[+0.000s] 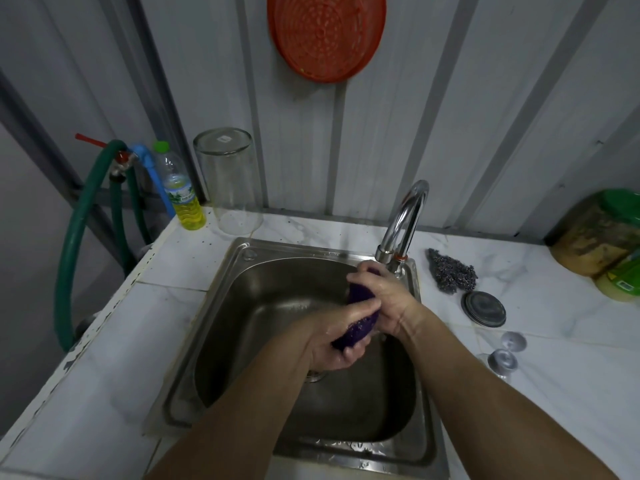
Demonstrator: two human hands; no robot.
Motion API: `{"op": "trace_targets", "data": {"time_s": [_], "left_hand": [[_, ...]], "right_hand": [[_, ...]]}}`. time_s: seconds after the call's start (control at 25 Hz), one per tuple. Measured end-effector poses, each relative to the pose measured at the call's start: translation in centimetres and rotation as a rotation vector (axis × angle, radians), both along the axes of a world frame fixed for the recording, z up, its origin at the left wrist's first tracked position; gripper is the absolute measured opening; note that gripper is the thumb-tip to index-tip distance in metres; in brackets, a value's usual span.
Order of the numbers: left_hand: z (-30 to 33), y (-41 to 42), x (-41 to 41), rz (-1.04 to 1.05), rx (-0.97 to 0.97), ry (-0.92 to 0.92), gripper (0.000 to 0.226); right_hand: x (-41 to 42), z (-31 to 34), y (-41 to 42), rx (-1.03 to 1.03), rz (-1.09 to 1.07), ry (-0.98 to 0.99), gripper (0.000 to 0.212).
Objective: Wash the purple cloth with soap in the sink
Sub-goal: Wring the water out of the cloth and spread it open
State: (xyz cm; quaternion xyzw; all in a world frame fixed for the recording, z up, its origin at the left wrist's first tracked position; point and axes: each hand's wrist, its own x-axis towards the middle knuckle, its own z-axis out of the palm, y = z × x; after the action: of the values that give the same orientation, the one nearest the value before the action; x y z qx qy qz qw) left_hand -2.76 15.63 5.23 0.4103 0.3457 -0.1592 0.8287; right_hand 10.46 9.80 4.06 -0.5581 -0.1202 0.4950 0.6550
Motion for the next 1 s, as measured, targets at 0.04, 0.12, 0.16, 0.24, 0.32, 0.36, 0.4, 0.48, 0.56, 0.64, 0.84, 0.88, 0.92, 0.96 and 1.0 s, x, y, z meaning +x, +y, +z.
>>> {"op": "trace_targets", "data": {"time_s": [0.04, 0.12, 0.16, 0.24, 0.32, 0.36, 0.4, 0.48, 0.56, 0.64, 0.84, 0.88, 0.92, 0.96, 1.0], "left_hand": [[-0.2, 0.1, 0.4, -0.035, 0.139, 0.045, 0.042], [-0.2, 0.3, 1.2, -0.106, 0.444, 0.141, 0.025], [-0.2, 0.4, 1.7, -0.147, 0.610, 0.176, 0.014], [-0.2, 0.5, 2.3, -0.269, 0.955, 0.214, 0.006], [-0.5, 0.6, 2.9, -0.399, 1.230, 0.250, 0.020], [-0.9, 0.7, 3.1, -0.437, 1.314, 0.278, 0.028], [-1.3, 0.7, 3.2, -0.463, 1.367, 0.299, 0.034], [-2.4, 0.2, 3.3, -0.487, 1.406, 0.281, 0.038], [-3.1, -0.3, 3.1, -0.406, 1.424, 0.206, 0.037], [-2.6, -0.3, 2.0, -0.149, 1.454, 0.152, 0.043], [-1.7, -0.2, -0.2, 0.389, 0.937, -0.063, 0.062], [-1.1, -0.7, -0.2, 0.515, 0.566, -0.108, 0.053], [-0.6, -0.9, 0.0, 0.600, 0.222, -0.124, 0.044], [-0.2, -1.0, 0.2, 0.686, 0.001, -0.118, 0.040], [0.0, -0.8, 0.7, 0.782, -0.095, -0.106, 0.044]], "right_hand": [[0.1, 0.1, 0.3, -0.052, 0.009, -0.062, 0.029], [0.1, 0.5, 1.1, -0.148, 0.016, -0.220, 0.030], [0.0, 0.6, 1.5, -0.198, 0.020, -0.307, 0.029], [-0.2, 0.5, 2.3, -0.267, 0.028, -0.415, 0.027], [-0.6, 0.2, 3.0, -0.336, 0.015, -0.514, 0.023], [-0.7, 0.0, 3.3, -0.390, -0.002, -0.594, 0.020], [-0.9, -0.2, 3.5, -0.446, -0.019, -0.666, 0.017], [-1.4, -0.3, 3.6, -0.516, -0.054, -0.718, 0.015], [-1.5, -0.5, 3.5, -0.512, -0.101, -0.687, 0.015], [-1.3, -0.5, 2.9, -0.404, -0.190, -0.548, 0.011], [-1.7, -0.5, 0.5, 0.045, -0.572, 0.008, 0.018], [-2.2, -0.5, 0.3, 0.077, -0.625, -0.039, 0.020], [-2.9, -0.6, 0.0, 0.108, -0.654, -0.089, 0.021], [-3.8, -0.7, -0.2, 0.134, -0.659, -0.124, 0.021], [-4.7, -0.7, -0.4, 0.160, -0.641, -0.137, 0.020]]}}
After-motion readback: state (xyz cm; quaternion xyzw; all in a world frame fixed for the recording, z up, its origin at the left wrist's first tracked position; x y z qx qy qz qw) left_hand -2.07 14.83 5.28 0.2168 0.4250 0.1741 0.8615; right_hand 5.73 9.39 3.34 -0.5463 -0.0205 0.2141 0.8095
